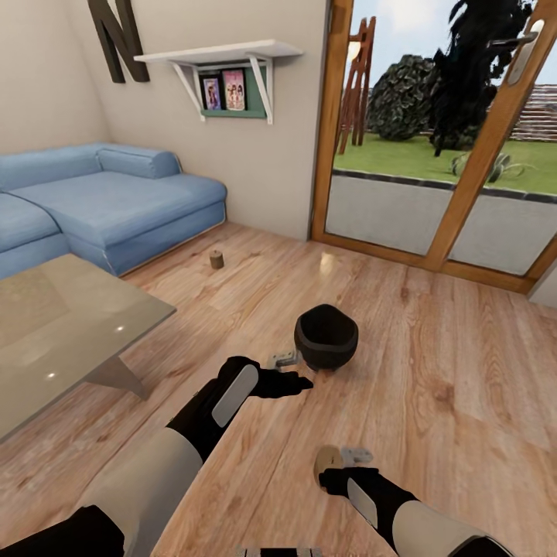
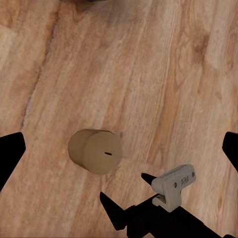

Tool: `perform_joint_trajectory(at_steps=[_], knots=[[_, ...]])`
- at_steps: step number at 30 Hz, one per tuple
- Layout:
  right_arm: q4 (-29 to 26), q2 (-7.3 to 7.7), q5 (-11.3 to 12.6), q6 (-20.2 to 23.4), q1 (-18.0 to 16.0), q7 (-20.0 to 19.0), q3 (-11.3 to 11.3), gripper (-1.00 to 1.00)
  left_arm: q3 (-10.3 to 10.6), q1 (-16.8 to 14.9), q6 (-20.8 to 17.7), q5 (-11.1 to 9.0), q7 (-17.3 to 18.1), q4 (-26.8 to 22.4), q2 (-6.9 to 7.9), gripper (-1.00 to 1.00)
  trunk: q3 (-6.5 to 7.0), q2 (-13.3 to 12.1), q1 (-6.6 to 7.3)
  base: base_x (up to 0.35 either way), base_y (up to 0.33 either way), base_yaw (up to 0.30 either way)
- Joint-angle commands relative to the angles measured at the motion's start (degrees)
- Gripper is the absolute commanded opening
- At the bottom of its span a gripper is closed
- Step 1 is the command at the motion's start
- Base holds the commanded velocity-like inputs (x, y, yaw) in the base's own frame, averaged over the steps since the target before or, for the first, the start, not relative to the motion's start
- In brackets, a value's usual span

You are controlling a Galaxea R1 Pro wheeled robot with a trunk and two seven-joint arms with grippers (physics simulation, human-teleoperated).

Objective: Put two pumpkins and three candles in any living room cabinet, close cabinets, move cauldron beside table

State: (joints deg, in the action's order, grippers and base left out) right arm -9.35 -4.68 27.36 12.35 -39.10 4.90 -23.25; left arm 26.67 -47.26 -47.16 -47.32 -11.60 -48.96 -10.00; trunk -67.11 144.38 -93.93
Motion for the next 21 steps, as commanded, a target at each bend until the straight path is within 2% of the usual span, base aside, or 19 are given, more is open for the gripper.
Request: perform_joint_trajectory(at_steps=[1, 12, 21], knots=[[-0.11, 0.02, 0.50, 0.30, -0.01, 0.37, -0.48, 1.00, 0.05, -0.03, -0.12, -0.58, -0.53, -0.04, 0.00, 1.00, -0.28, 0.04, -0.01, 0.000, 0.000, 0.000], [-0.11, -0.23, 0.50, 0.30, -0.01, 0.37, -0.50, 1.00, 0.05, -0.03, -0.12, -0.58, -0.53, -0.04, 0.00, 1.00, -2.71, 0.18, -0.29, 0.000, 0.000, 0.000], [-0.07, -0.32, 0.50, 0.30, 0.01, 0.37, -0.55, 1.00, 0.05, -0.04, -0.12, -0.61, -0.47, 0.00, 0.00, 1.00, -2.71, 0.18, -0.29, 0.000, 0.000, 0.000]])
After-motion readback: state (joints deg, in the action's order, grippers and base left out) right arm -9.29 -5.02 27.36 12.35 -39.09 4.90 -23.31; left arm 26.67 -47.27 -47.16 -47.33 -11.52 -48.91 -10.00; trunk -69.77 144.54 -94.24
